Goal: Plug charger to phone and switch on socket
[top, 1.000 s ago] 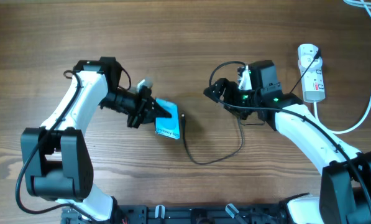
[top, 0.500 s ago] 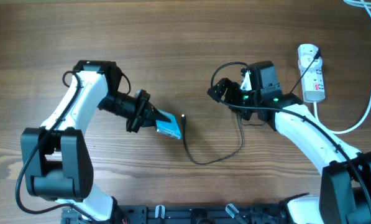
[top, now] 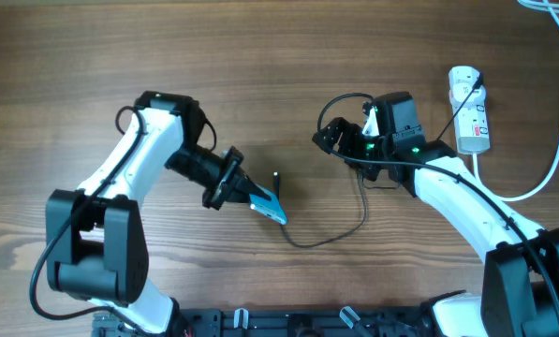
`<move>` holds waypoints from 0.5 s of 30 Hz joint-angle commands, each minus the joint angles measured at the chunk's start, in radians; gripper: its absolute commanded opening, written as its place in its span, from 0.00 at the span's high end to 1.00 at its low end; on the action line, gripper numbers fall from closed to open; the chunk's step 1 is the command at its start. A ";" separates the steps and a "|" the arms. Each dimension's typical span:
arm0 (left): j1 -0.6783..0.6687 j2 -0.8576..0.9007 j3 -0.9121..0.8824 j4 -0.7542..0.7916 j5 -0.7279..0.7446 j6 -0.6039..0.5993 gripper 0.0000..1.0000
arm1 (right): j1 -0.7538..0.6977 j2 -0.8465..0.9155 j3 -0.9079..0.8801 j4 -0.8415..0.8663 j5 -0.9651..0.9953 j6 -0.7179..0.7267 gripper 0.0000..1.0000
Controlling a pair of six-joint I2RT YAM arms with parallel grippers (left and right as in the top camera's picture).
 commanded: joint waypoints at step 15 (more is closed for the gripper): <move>-0.136 -0.027 0.005 0.008 0.084 -0.051 0.96 | -0.001 0.006 0.003 0.001 0.021 -0.003 0.00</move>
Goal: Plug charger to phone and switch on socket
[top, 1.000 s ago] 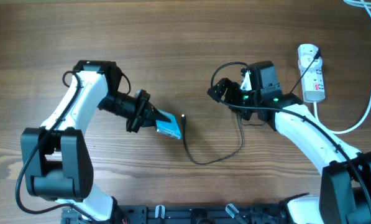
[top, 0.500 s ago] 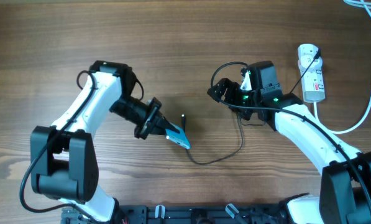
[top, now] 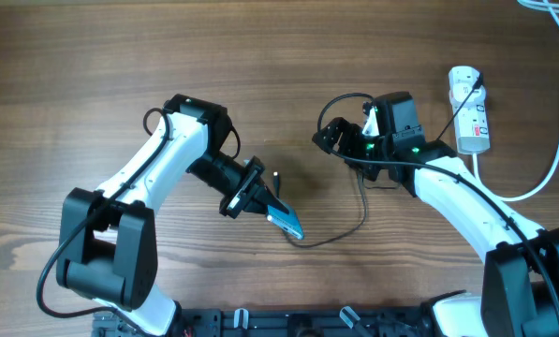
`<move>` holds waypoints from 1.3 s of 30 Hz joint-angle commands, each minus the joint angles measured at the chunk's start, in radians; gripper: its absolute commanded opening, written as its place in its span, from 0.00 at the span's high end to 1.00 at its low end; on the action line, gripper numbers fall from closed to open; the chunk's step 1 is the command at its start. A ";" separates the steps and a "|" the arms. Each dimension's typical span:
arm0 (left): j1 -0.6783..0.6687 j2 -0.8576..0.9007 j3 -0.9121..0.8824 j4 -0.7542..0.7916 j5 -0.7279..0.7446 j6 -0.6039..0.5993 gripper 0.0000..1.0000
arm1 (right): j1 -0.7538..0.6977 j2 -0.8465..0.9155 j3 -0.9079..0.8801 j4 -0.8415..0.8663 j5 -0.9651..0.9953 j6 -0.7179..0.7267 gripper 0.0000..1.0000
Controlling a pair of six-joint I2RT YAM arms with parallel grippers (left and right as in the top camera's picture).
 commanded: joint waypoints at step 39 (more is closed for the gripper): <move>-0.008 -0.028 0.005 -0.156 0.272 0.078 0.96 | -0.001 0.006 0.003 0.001 0.022 -0.003 0.00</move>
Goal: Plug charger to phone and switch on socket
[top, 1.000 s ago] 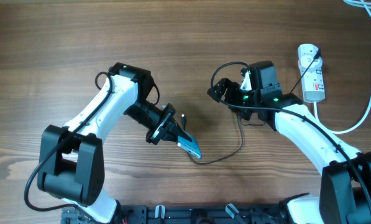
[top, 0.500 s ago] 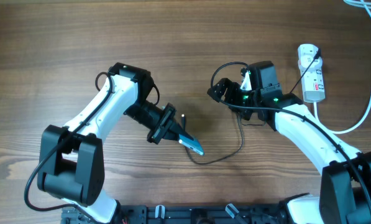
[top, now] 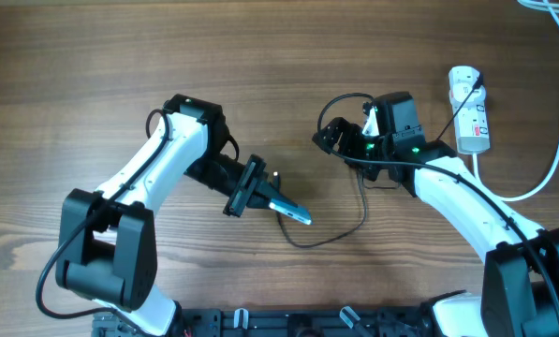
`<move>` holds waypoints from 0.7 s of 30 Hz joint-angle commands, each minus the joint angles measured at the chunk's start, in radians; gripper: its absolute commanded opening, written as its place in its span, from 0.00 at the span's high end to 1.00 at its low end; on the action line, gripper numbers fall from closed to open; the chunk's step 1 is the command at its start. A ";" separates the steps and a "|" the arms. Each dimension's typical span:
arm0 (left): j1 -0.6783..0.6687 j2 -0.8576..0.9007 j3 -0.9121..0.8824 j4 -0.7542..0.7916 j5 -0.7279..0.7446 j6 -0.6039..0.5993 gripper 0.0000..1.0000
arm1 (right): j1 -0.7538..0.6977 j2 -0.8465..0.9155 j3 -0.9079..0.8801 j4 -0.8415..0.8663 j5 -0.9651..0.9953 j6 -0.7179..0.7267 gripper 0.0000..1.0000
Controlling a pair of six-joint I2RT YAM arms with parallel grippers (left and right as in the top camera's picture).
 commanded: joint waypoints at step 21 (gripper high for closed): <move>-0.008 -0.024 0.005 -0.005 0.060 0.036 0.96 | -0.001 0.006 0.003 0.000 0.019 -0.003 0.00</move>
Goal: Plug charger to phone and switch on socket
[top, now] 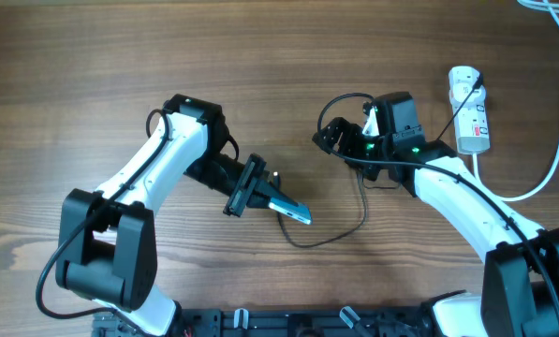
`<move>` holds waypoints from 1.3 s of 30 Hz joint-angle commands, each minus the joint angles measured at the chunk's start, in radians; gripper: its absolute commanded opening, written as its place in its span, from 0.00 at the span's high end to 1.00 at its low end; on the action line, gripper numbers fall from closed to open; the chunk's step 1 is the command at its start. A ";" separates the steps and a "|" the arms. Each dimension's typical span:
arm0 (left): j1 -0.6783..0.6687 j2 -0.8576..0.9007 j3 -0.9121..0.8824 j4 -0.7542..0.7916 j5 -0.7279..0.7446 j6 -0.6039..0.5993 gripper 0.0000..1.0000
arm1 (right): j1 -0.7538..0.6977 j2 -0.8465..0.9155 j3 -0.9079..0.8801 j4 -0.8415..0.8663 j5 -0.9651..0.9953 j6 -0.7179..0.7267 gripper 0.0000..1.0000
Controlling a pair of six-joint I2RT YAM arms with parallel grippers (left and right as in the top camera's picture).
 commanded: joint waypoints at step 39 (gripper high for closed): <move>-0.008 -0.024 0.005 0.174 -0.011 0.019 0.96 | -0.001 0.006 0.003 0.001 0.018 -0.003 0.00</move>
